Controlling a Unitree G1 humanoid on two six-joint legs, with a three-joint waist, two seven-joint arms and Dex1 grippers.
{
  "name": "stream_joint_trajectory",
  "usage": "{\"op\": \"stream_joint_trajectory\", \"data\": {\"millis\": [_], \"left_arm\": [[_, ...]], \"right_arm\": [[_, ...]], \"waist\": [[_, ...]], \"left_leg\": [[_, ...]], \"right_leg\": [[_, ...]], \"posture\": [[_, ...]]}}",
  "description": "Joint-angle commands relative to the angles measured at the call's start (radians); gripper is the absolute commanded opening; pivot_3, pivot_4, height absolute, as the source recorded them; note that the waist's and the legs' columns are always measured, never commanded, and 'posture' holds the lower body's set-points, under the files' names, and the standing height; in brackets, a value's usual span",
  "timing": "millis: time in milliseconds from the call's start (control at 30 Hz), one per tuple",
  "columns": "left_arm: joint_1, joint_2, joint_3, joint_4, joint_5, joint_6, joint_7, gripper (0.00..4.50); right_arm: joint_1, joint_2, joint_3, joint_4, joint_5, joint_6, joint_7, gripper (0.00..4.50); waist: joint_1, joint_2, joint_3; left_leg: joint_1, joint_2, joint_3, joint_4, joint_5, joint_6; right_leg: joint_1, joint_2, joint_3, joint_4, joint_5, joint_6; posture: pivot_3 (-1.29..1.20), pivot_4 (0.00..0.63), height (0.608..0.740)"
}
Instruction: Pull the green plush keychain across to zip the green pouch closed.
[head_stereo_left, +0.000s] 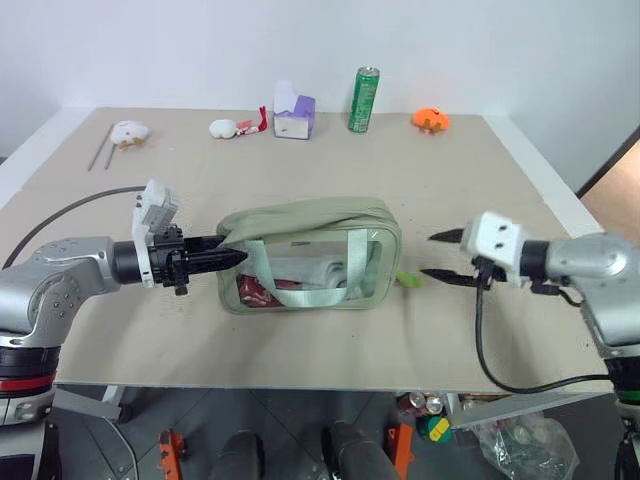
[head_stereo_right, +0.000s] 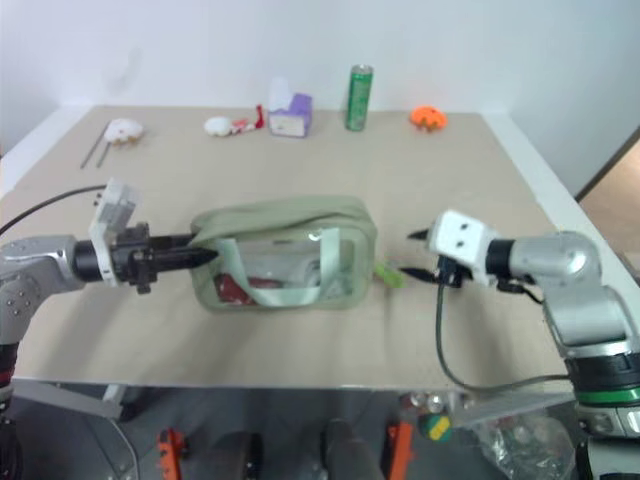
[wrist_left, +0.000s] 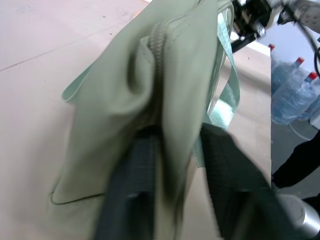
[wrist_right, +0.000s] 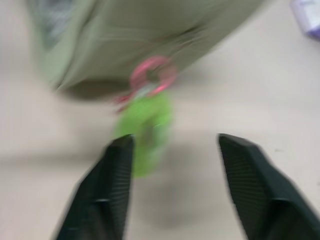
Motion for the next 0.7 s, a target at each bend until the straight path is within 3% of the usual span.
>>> {"op": "stream_joint_trajectory", "data": {"millis": [33,200,367,500,700], "left_arm": [[0.0,0.021,0.07,-0.038,-0.039,0.005,0.001,3.16],[0.158,0.078,0.226,-0.133,-0.124,0.044,-0.019,3.16],[0.277,0.042,0.415,-0.09,-0.217,0.084,0.078,3.16],[0.357,-0.011,0.534,-0.039,-0.267,0.094,0.162,3.16],[0.415,-0.042,0.595,0.009,-0.291,0.083,0.214,3.16]], "right_arm": [[0.058,-0.062,-0.076,-0.079,0.111,0.142,0.065,3.73],[0.145,-0.065,-0.268,-0.113,0.305,0.296,0.084,3.73],[0.167,0.01,-0.405,-0.106,0.471,0.429,0.01,3.73],[0.196,0.057,-0.432,-0.085,0.504,0.454,-0.049,3.73],[0.187,0.078,-0.427,-0.092,0.54,0.47,-0.098,3.73]], "waist": [[0.001,0.0,0.0],[-0.012,0.001,0.001],[-0.015,0.001,0.002],[-0.015,0.001,0.002],[-0.016,0.001,0.002]], "left_leg": [[-0.001,0.0,-0.001,0.0,-0.001,0.001],[-0.001,0.001,0.0,0.0,-0.005,0.004],[-0.001,0.001,-0.002,0.001,-0.006,0.003],[0.001,0.001,-0.001,0.002,-0.006,0.003],[0.001,-0.001,0.002,0.002,-0.006,0.003]], "right_leg": [[0.0,0.0,-0.001,0.0,-0.001,0.0],[-0.002,0.0,0.0,0.0,-0.005,-0.001],[0.0,0.0,-0.002,0.0,-0.005,-0.001],[0.001,0.0,-0.001,0.0,-0.007,-0.005],[0.001,-0.002,0.0,0.0,-0.007,-0.005]], "posture": [[0.0,0.15,0.74],[0.0,0.15,0.74],[0.0,0.15,0.74],[0.0,0.15,0.74],[0.0,0.15,0.74]]}}
